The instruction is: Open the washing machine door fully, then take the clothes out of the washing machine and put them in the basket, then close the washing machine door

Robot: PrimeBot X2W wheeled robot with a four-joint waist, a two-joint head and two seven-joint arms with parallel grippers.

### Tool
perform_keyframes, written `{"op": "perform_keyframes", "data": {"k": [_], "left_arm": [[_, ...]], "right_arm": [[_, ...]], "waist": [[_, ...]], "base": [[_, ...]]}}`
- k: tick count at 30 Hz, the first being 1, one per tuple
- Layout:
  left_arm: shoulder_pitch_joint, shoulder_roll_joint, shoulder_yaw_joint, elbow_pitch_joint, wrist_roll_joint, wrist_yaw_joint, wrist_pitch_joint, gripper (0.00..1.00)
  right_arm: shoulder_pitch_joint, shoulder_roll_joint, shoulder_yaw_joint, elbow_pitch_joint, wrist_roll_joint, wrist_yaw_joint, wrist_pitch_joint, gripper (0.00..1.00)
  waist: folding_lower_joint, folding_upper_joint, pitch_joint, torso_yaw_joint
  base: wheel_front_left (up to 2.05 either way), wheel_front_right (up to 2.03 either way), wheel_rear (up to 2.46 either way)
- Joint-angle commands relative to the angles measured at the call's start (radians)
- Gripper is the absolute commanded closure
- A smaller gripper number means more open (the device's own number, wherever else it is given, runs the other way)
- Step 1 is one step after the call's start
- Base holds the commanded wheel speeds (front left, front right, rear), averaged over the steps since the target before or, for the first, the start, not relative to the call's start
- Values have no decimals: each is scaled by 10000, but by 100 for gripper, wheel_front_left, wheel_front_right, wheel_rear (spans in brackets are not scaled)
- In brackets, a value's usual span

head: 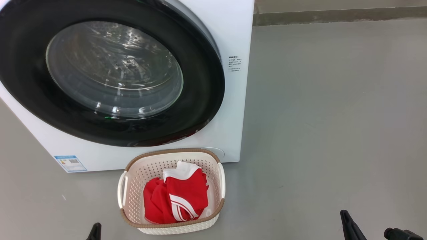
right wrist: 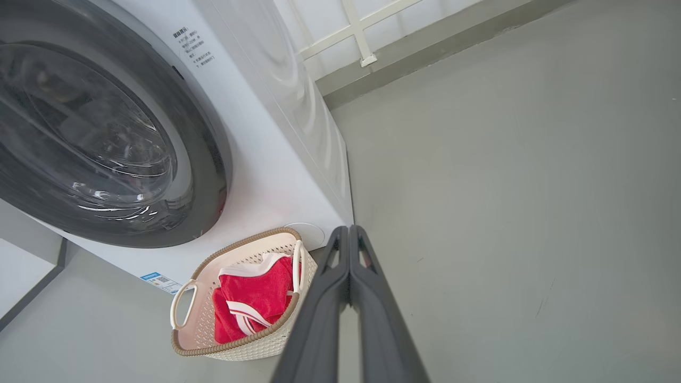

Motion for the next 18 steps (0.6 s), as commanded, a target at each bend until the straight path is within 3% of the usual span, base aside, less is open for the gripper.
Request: {"op": "perform_keyframes", "data": {"k": [1,18], "left_arm": [[-442,106,195,-201,-302,-17,79,100],[-761,-73,333,-187,-1983,-26,568,100]], "right_arm": [[-365,-166,2,-269,327,-8,63,100],[-757,-237,-47,-360,2131,-13,524,100]], "waist": [[-2,-1,-1,1],[-2,-1,-7,5]], "base": [[0,0,0],[0,0,0]]}}
